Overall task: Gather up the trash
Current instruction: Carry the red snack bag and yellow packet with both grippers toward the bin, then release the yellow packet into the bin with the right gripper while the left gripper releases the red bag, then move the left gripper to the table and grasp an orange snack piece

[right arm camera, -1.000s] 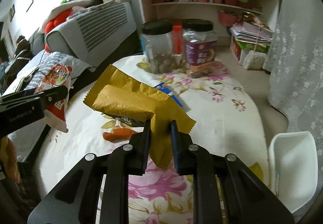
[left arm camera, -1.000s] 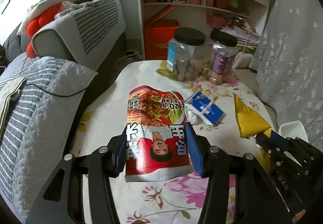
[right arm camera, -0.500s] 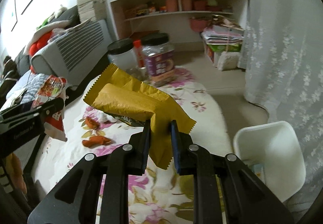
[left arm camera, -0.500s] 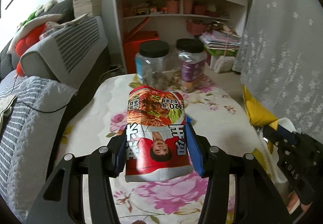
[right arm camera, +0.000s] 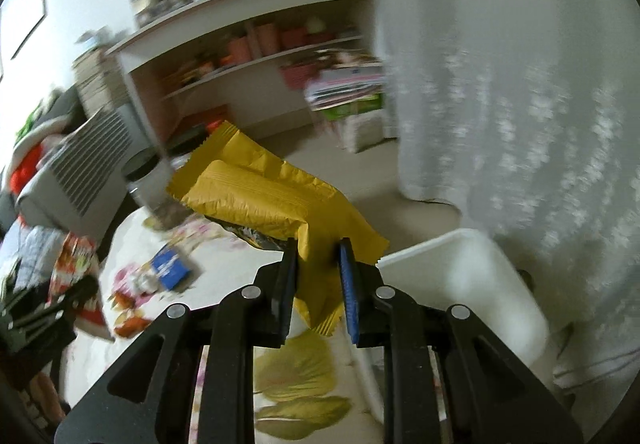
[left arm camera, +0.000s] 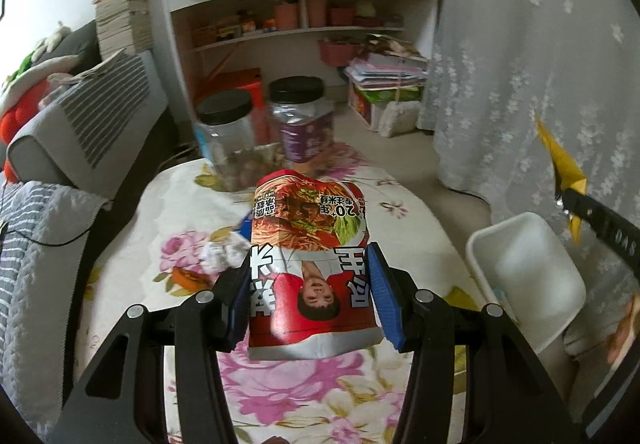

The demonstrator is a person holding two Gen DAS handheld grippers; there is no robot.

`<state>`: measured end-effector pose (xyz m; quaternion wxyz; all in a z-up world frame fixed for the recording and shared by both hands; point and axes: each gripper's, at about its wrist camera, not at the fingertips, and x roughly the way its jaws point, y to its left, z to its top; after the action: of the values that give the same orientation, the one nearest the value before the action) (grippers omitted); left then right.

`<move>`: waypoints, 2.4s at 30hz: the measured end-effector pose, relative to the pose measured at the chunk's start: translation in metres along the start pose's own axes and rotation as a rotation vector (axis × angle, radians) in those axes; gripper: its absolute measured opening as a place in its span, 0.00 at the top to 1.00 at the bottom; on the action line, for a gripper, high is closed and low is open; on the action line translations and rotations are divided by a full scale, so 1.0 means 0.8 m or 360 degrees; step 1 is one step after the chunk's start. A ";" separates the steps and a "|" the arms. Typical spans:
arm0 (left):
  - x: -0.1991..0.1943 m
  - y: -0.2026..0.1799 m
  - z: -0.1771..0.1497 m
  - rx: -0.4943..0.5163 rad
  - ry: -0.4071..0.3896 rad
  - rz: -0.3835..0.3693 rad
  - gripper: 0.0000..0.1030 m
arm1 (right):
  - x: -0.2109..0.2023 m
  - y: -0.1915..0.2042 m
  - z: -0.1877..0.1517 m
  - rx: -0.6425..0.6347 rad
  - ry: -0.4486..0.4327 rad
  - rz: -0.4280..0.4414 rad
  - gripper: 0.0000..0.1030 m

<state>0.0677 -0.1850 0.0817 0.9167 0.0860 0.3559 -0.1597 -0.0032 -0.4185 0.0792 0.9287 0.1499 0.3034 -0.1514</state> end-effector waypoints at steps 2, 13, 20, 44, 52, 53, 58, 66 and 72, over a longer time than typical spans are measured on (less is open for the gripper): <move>0.001 -0.014 0.001 0.0024 -0.0002 -0.0022 0.50 | -0.001 -0.024 0.003 0.0059 0.0002 -0.0061 0.71; 0.019 -0.115 0.014 0.0094 0.0031 -0.0203 0.50 | -0.009 -0.122 0.014 0.0337 -0.0023 -0.0343 0.18; 0.032 -0.183 0.028 0.0142 0.0058 -0.0325 0.50 | -0.035 -0.168 0.017 0.0469 -0.0073 -0.0430 0.09; 0.048 -0.281 0.044 0.0256 0.0099 -0.0478 0.25 | -0.070 -0.243 0.025 0.0615 -0.0103 -0.0632 0.07; 0.041 -0.232 0.047 0.0226 0.0036 -0.0340 0.24 | -0.054 -0.193 0.027 0.0401 -0.0070 -0.0702 0.07; 0.040 -0.225 0.047 0.0221 0.0026 -0.0325 0.20 | -0.051 -0.183 0.027 0.0368 -0.0071 -0.0706 0.07; 0.036 -0.183 0.046 0.0194 -0.0028 -0.0208 0.18 | -0.036 -0.130 0.020 0.0215 -0.0079 -0.0700 0.07; 0.036 -0.109 0.037 0.0173 -0.0064 0.0011 0.16 | -0.013 -0.048 0.007 -0.0012 -0.0111 -0.0681 0.07; 0.039 -0.059 0.028 0.0140 -0.0031 0.0120 0.16 | 0.009 0.005 -0.005 -0.0114 -0.0068 -0.0605 0.07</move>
<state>0.0865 -0.2425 0.0745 0.9209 0.1379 0.3362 -0.1413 0.0018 -0.4146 0.0729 0.8944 0.0535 0.3116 -0.3163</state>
